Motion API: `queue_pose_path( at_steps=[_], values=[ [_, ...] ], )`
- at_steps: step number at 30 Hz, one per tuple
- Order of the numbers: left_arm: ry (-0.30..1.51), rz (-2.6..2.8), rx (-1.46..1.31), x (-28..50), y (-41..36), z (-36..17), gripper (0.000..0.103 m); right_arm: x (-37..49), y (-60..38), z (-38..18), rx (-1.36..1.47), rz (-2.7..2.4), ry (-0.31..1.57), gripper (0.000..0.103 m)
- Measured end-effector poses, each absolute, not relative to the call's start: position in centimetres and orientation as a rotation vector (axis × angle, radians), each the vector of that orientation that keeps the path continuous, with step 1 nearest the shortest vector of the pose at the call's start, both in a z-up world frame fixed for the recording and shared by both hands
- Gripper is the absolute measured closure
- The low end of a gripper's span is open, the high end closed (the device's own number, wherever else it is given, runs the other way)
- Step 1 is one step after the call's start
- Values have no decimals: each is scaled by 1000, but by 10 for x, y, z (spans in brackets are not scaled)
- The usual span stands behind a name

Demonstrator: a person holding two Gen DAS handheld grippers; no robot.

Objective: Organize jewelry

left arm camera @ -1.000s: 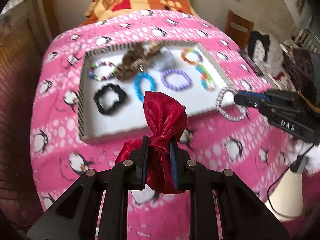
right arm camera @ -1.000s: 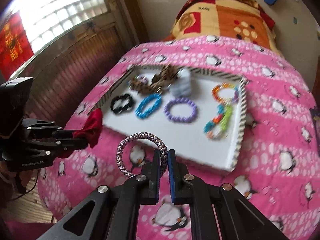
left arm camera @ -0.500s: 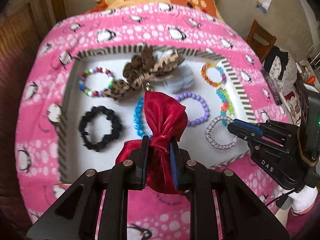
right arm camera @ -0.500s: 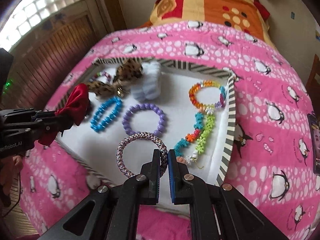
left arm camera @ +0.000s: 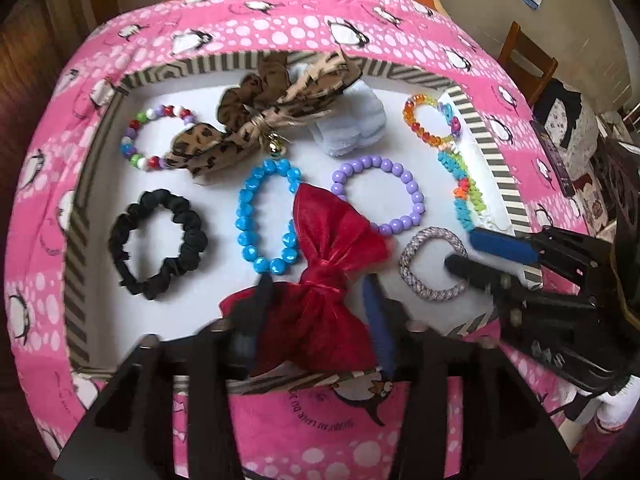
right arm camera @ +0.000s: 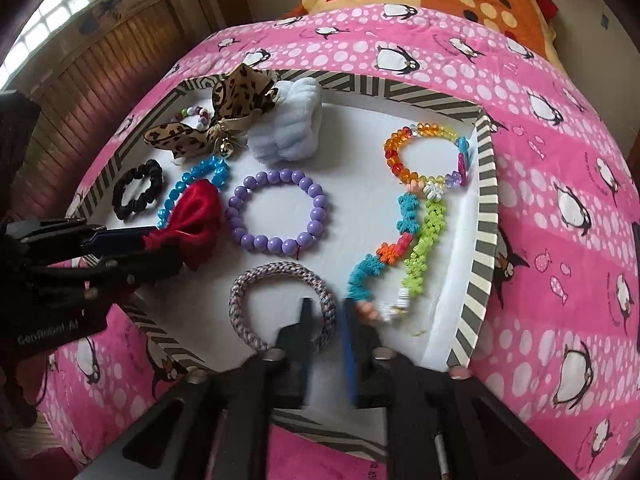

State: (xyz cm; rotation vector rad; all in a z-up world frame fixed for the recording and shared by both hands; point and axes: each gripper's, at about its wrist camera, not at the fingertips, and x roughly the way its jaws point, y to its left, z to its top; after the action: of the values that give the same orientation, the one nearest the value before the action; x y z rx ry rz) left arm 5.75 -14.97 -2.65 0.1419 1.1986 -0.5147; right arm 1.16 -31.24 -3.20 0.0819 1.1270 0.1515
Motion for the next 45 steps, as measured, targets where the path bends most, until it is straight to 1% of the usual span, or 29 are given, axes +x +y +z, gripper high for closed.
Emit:
queue_pose_path(
  at_steps=[1, 4, 10, 19, 26, 29, 30, 45],
  values=[
    [1187, -509, 137, 56, -148, -23, 52, 8, -312, -30, 98, 161, 1118, 60],
    [1165, -486, 124, 50, -142, -13, 51, -1, -311, -19, 122, 148, 1076, 60],
    [1067, -363, 99, 30, -120, 11, 51, -30, -316, 8, 228, 114, 966, 60],
    [984, -256, 81, -3, -98, 37, 51, -59, -303, 26, 267, 38, 901, 60],
    [932, -234, 82, -28, -101, 53, 51, -72, -296, 34, 240, 33, 879, 59],
    [912, -227, 82, -38, -101, 58, 51, -78, -296, 39, 235, 29, 870, 56],
    [909, -225, 81, -40, -101, 59, 51, -80, -296, 40, 233, 27, 869, 55],
    [895, -216, 66, -61, -98, 66, 51, -96, -290, 49, 205, 38, 865, 51]
  ],
)
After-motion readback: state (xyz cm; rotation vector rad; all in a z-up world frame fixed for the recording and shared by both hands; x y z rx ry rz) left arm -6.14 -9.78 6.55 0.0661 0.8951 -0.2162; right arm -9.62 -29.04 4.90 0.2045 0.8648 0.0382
